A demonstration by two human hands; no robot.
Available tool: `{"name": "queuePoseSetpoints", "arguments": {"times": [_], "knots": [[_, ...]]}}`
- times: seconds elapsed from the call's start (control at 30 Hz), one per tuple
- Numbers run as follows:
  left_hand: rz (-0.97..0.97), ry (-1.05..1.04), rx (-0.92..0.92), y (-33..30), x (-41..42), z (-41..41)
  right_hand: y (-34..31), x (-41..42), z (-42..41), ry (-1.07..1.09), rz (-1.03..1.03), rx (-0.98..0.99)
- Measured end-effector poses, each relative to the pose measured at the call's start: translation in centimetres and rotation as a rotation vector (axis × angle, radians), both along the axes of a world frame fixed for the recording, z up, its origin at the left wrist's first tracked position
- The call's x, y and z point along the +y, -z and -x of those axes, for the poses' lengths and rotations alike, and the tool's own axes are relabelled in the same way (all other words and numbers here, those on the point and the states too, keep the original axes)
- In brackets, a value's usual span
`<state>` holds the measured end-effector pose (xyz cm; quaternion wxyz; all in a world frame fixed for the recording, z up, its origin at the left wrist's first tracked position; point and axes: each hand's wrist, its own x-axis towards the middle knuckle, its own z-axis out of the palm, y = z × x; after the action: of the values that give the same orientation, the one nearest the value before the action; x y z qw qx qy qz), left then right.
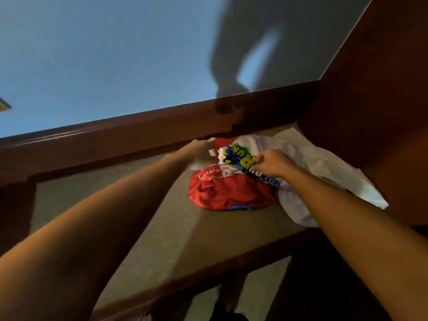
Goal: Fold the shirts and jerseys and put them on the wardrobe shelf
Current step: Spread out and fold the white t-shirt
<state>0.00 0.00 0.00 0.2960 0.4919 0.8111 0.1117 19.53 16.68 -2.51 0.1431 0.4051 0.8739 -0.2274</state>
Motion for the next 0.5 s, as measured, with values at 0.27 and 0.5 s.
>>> {"name": "queuePoseSetpoints", "arguments": {"times": [0.27,0.5], "knots": [[-0.062,-0.150,-0.073,10.8,7.3,-1.6,9.8,3.4,1.3,0.072,-0.106,0.025],[-0.014,-0.307,-0.099,14.6,10.7,-2.1,12.4,4.7,1.7,0.111,-0.133,0.064]]}}
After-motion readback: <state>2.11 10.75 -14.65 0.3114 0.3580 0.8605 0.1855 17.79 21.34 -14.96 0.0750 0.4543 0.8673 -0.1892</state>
